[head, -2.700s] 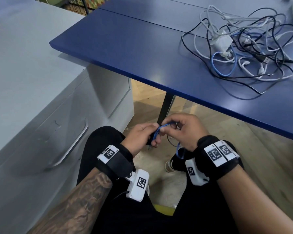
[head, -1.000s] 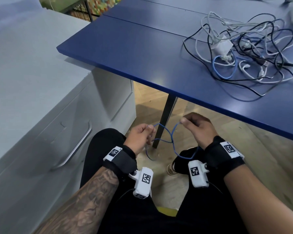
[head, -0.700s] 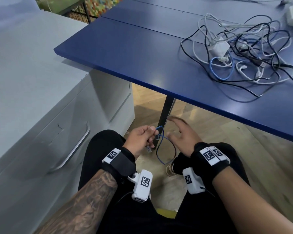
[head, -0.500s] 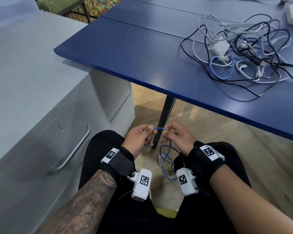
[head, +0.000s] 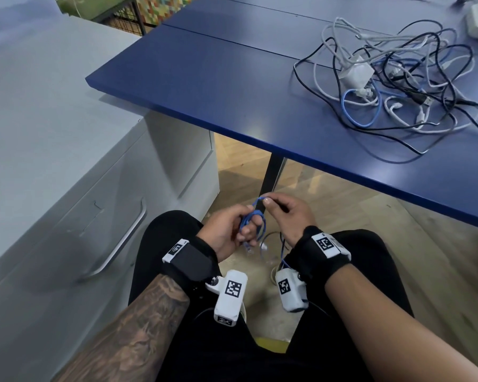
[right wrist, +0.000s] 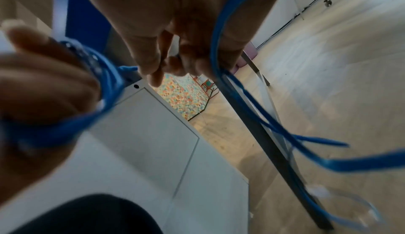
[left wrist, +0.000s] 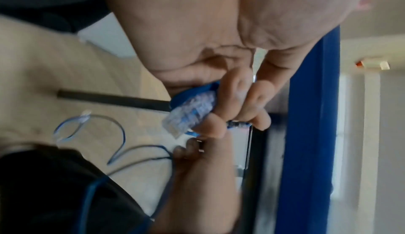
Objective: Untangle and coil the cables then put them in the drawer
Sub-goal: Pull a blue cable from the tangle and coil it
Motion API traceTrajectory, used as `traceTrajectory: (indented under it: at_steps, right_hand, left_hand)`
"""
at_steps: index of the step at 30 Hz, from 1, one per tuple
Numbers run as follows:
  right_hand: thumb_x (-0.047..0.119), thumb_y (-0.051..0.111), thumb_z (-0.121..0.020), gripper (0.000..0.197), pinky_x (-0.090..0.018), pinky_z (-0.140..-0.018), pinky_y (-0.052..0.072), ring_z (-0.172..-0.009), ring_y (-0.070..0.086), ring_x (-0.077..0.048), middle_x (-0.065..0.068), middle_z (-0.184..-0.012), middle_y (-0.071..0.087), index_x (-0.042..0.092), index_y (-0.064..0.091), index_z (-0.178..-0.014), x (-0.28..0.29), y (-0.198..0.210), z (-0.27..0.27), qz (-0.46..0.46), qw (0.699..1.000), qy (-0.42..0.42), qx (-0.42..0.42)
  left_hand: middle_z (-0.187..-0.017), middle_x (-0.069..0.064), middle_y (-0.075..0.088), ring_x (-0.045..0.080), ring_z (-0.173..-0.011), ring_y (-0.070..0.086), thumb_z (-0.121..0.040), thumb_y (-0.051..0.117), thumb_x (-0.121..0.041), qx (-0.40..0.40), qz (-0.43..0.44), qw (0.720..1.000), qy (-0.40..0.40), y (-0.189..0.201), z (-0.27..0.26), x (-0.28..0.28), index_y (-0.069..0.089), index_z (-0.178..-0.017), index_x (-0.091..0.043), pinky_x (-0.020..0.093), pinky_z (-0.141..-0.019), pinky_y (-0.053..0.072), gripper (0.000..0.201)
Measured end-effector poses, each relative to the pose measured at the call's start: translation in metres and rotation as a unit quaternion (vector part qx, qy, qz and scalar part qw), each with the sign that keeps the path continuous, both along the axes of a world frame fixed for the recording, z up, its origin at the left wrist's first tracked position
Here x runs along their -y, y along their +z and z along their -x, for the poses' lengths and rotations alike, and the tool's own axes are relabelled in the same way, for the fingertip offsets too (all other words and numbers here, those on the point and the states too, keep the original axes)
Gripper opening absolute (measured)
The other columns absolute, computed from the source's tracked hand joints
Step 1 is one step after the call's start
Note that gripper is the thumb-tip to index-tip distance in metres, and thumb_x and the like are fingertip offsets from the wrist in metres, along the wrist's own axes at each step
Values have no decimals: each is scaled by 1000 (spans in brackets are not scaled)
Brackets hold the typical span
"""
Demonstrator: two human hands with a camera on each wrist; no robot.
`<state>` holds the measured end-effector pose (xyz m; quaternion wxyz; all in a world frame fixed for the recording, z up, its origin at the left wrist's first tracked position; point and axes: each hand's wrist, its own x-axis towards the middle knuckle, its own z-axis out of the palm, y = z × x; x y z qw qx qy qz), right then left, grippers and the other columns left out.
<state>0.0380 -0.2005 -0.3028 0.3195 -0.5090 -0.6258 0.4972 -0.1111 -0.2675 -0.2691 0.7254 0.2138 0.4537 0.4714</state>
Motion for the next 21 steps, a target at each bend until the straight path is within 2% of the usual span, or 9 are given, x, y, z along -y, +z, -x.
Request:
traceTrajectory:
  at_steps: [3,5,7,9,12,14,16,19,21]
  right_hand:
    - [25,55,-100,20,-16,-65,44,-65,58,5,25,-70,65,32,73,-99,7,-17,6,7,997,67,41]
    - [30,52,-101,21,-21,-55,41,-53,50,0,17,-59,58,23,71,-97,13,-28,8,0,990,106,92]
    - [33,53,-100,26,-29,-57,45,-52,48,-4,10,-57,55,17,68,-88,18,-36,4,10,985,114,126]
    - [32,55,-100,27,-26,-57,42,-50,47,-2,13,-52,53,15,71,-86,23,-40,-3,44,987,98,118]
    - [28,61,-97,22,-14,-53,36,-48,47,1,18,-50,55,10,72,-90,29,-40,-15,112,993,32,30]
    - [23,61,-97,20,-14,-52,38,-51,48,1,16,-54,57,6,72,-95,31,-37,-18,142,989,5,-32]
    - [23,61,-98,19,-19,-55,42,-54,48,-2,14,-55,57,10,75,-97,33,-34,-16,122,991,47,5]
    - [36,62,-96,22,-32,-68,51,-65,57,-7,-1,-72,69,19,76,-97,43,-24,-9,57,971,192,131]
    - [41,59,-96,23,-29,-76,51,-76,62,-6,5,-82,72,25,75,-102,48,-7,-3,35,951,253,173]
  left_hand:
    - [-58,2,40,13,-48,35,-95,35,-17,126,-10,990,55,5,10,0,61,-88,0,31,-62,44,31]
    - [-64,4,43,13,-50,39,-94,33,-14,161,-6,982,100,2,16,-2,60,-97,3,32,-66,46,33]
    - [-67,4,45,12,-52,42,-94,31,-14,165,-8,978,130,-1,22,-4,59,-104,5,32,-71,48,35]
    - [-70,3,47,12,-54,44,-94,31,-14,164,-15,975,149,-2,31,-6,59,-109,6,33,-78,47,38]
    - [-74,4,50,12,-59,47,-94,32,-14,197,-20,966,167,-2,40,-9,58,-113,7,34,-89,45,39]
    - [-76,3,52,12,-62,50,-97,32,-12,218,-20,957,188,-4,42,-12,57,-115,6,34,-92,47,36]
    - [-77,3,55,12,-65,56,-101,34,-11,221,-25,950,218,-6,41,-14,57,-115,3,34,-95,50,31]
    - [-79,5,60,12,-69,61,-102,39,-10,173,-30,951,256,-12,37,-15,57,-113,0,33,-96,51,23]
    - [-83,6,62,12,-71,63,-102,41,-8,122,-40,954,272,-18,35,-14,55,-112,0,32,-93,52,20]
